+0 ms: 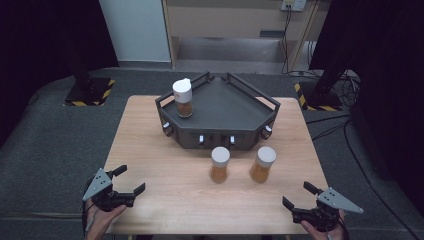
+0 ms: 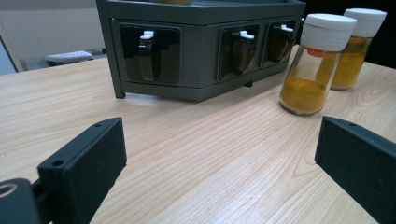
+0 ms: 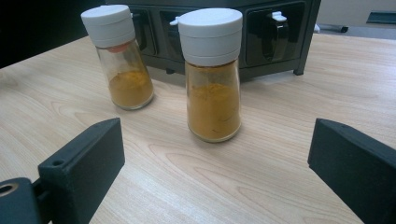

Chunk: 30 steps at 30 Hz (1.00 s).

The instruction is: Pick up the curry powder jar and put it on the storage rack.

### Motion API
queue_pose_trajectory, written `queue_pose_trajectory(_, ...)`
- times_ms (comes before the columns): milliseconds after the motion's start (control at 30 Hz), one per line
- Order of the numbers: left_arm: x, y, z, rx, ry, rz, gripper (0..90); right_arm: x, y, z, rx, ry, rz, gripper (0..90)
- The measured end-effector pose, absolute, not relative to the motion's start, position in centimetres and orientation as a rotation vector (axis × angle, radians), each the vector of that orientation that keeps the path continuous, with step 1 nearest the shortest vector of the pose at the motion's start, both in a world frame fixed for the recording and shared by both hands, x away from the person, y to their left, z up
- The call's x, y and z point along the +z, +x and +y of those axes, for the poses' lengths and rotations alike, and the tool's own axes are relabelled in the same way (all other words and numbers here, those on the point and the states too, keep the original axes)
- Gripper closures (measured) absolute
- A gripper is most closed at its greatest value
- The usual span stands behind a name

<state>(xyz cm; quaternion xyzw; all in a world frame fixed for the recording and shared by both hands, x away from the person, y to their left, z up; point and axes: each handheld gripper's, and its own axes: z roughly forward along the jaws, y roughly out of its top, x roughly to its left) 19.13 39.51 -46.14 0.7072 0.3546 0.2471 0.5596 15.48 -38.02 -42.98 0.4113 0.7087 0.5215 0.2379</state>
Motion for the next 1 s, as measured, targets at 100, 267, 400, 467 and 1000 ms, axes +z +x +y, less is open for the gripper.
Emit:
queue_pose_trajectory(100,-46.1,19.1,39.4,0.577,1.673,0.83,0.6,-43.0,15.5,-38.1,1.432,1.13,1.937,3.3)
queue_pose_trajectory(267,-46.1,19.2,39.4,0.573,1.685,0.826,0.4,-43.0,15.4,-38.1,1.434,1.136,1.932,2.2)
queue_pose_trajectory(400,-46.1,19.3,39.4,0.565,1.685,0.827,0.2,-43.0,15.3,-37.9,1.433,1.133,1.919,2.0)
queue_pose_trajectory(467,-46.1,19.3,39.4,0.568,1.689,0.826,0.2,-43.0,15.3,-37.8,1.432,1.128,1.919,2.0)
queue_pose_trajectory(1000,-46.5,19.2,39.8,0.566,1.667,0.836,0.0,-41.3,15.3,-37.6,1.473,1.121,1.884,3.0)
